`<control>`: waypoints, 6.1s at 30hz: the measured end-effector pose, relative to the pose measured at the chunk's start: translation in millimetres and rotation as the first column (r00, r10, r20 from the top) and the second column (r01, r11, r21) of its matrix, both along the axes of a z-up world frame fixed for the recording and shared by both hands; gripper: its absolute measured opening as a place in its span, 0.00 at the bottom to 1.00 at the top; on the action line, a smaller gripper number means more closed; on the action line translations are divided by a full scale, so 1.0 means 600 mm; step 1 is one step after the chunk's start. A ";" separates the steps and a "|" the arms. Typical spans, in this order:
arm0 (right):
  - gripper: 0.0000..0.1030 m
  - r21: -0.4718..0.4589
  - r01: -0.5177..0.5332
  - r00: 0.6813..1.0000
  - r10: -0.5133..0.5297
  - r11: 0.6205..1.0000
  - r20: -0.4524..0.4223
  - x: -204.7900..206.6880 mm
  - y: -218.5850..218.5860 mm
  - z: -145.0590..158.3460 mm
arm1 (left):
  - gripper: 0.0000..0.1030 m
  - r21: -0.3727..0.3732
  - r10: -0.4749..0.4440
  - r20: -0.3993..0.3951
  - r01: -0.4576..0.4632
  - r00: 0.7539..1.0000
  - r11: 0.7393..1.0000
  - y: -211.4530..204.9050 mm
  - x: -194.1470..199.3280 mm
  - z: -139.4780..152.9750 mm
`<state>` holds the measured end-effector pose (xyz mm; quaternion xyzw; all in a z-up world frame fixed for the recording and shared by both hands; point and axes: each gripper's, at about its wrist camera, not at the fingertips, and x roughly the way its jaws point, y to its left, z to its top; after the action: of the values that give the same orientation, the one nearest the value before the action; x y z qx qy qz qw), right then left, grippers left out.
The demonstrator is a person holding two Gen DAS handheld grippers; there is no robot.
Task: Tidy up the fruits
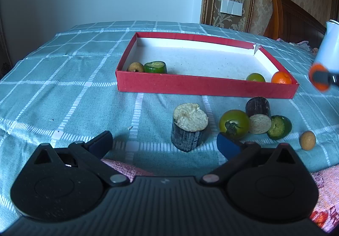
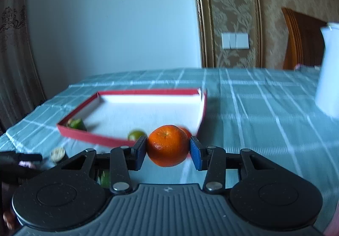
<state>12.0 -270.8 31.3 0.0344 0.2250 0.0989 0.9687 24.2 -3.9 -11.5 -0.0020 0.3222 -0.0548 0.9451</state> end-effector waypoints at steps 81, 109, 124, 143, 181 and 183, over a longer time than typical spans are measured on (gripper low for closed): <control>0.76 0.236 0.285 0.956 -0.258 0.929 -0.138 -0.015 -0.117 -0.094 | 1.00 0.013 0.037 0.023 -0.037 0.999 0.999 0.003 -0.006 0.000; 0.76 0.262 0.278 0.959 -0.250 0.924 -0.135 -0.017 -0.121 -0.094 | 1.00 0.045 0.008 0.184 -0.016 0.983 0.999 -0.008 -0.044 0.014; 0.76 0.264 0.279 0.959 -0.252 0.923 -0.134 -0.017 -0.122 -0.094 | 1.00 0.062 0.011 0.140 -0.020 0.990 0.998 -0.010 -0.032 0.009; 0.76 0.266 0.285 0.957 -0.258 0.921 -0.134 -0.017 -0.121 -0.094 | 1.00 0.065 0.052 0.112 -0.059 0.992 0.996 -0.007 -0.028 0.006; 0.81 0.276 0.260 0.963 -0.228 0.925 -0.143 -0.011 -0.122 -0.097 | 0.76 0.096 -0.101 0.140 0.088 0.985 0.992 -0.029 -0.031 0.009; 0.81 0.278 0.259 0.964 -0.227 0.925 -0.142 -0.012 -0.122 -0.097 | 0.72 0.075 -0.096 0.106 0.088 0.990 0.993 -0.024 -0.022 0.005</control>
<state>4.9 -344.2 -26.9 0.2109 0.2535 0.0084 0.9440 11.1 -18.5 -8.5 0.0492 0.2715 -0.0869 0.9572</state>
